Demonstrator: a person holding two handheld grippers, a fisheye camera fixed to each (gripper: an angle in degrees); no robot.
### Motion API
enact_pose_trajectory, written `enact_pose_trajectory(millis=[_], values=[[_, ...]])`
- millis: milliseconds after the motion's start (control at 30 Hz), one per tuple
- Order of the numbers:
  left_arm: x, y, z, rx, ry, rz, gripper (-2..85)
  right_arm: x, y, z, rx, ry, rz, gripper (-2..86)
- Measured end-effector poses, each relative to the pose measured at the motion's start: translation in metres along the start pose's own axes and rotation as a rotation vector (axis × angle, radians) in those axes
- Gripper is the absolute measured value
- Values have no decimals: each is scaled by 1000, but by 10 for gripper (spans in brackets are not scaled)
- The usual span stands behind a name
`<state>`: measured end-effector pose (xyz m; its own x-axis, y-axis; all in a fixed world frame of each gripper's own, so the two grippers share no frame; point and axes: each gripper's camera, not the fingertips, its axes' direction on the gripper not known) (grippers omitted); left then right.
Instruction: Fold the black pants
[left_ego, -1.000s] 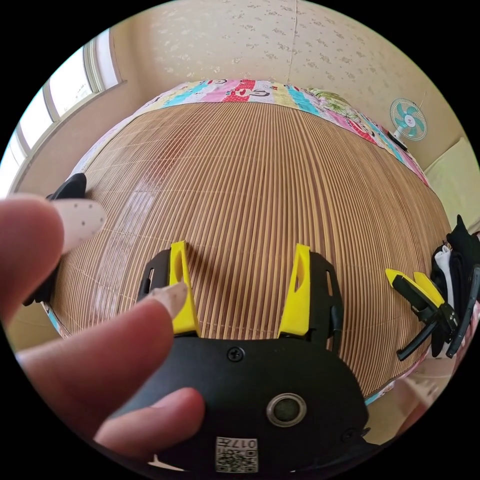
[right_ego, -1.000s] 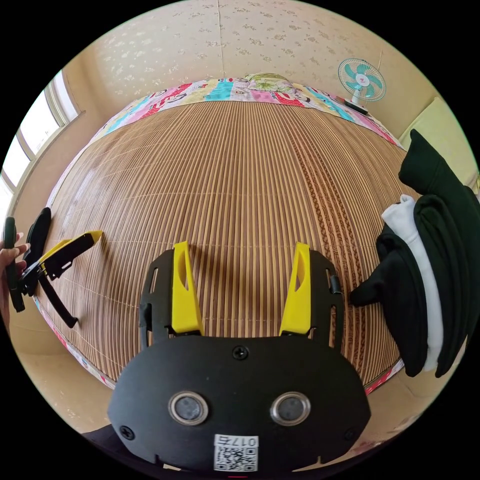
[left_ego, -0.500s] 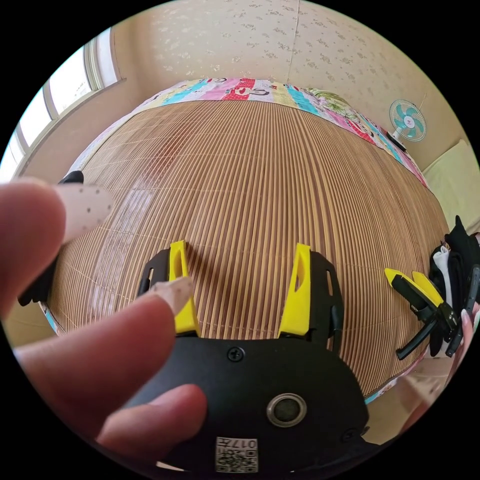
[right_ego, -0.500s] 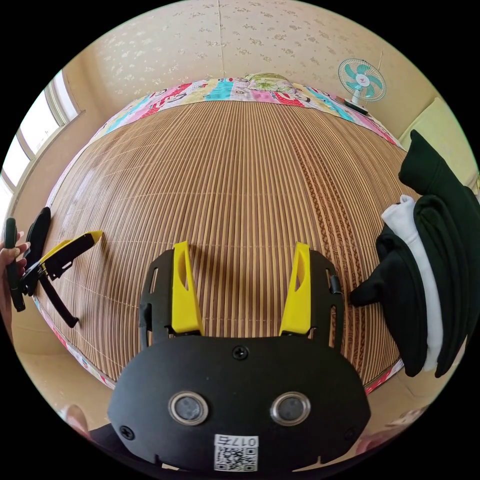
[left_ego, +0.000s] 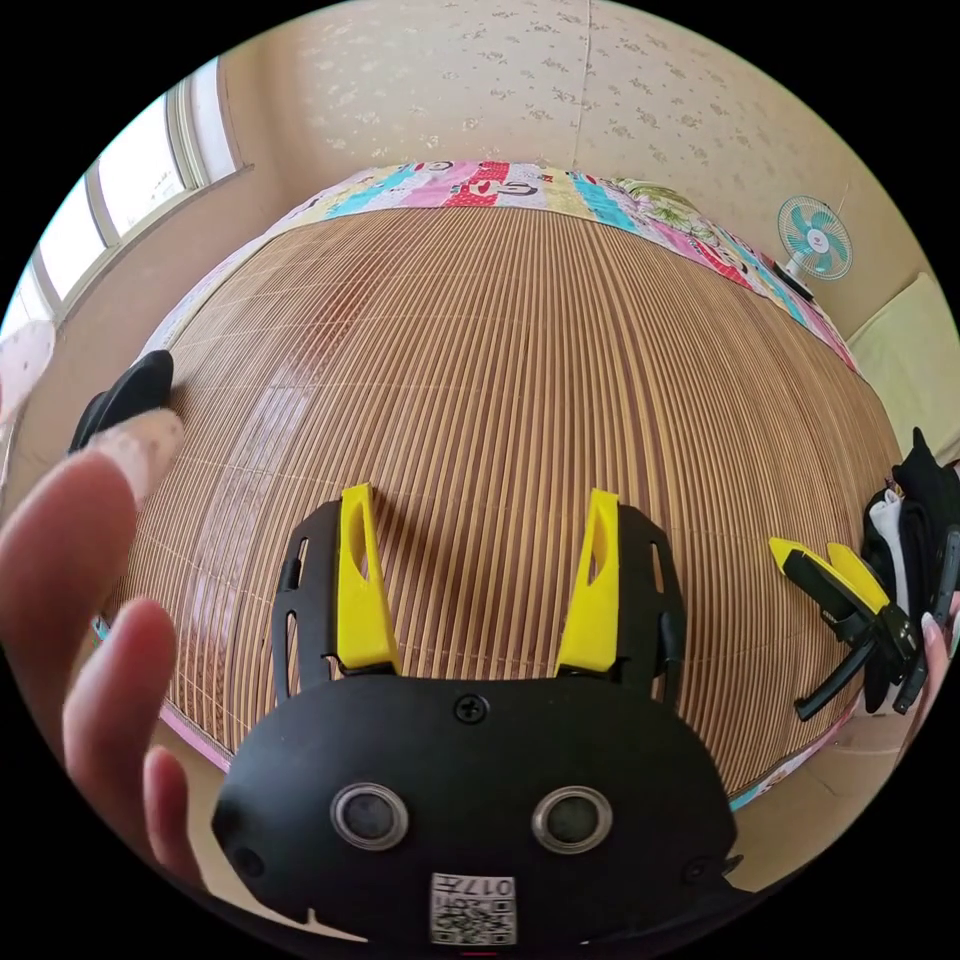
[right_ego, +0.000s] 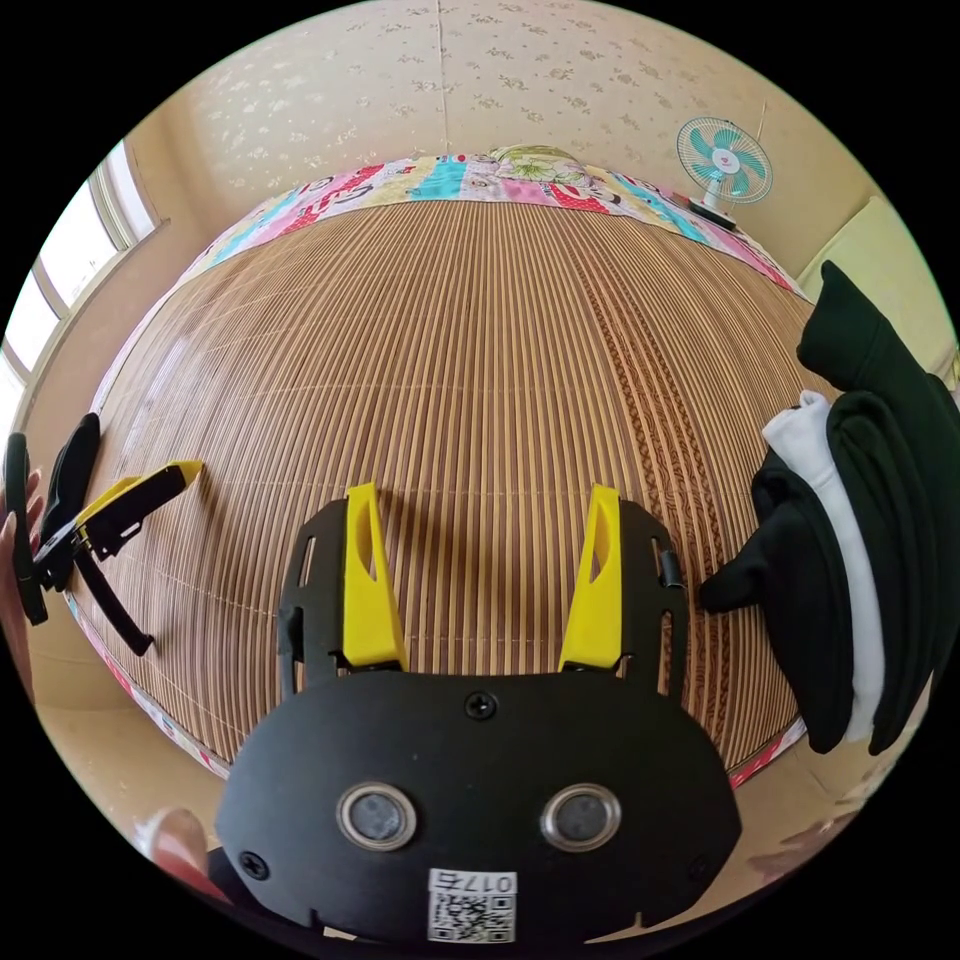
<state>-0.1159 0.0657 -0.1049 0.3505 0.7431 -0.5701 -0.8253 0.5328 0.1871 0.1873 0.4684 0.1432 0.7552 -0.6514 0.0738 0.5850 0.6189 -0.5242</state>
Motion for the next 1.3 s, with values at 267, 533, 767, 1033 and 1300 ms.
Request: enact_pose_trajectory(millis=[267, 533, 767, 1033, 1300], values=[[-2, -3, -5, 0, -1, 0, 275, 2, -4, 0, 6, -4, -2, 268], [-1, -5, -9, 0, -1, 0, 276, 1, -8, 0, 3, -1, -4, 268], [1, -5, -11, 0, -2, -1, 276, 0, -9, 0, 2, 4, -8, 269], [6, -3, -12, 0, -2, -1, 276, -1, -10, -2, 4, 0, -5, 268], [13, 0, -12, 0, -1, -1, 275, -3, -9, -5, 6, 2, -4, 268]])
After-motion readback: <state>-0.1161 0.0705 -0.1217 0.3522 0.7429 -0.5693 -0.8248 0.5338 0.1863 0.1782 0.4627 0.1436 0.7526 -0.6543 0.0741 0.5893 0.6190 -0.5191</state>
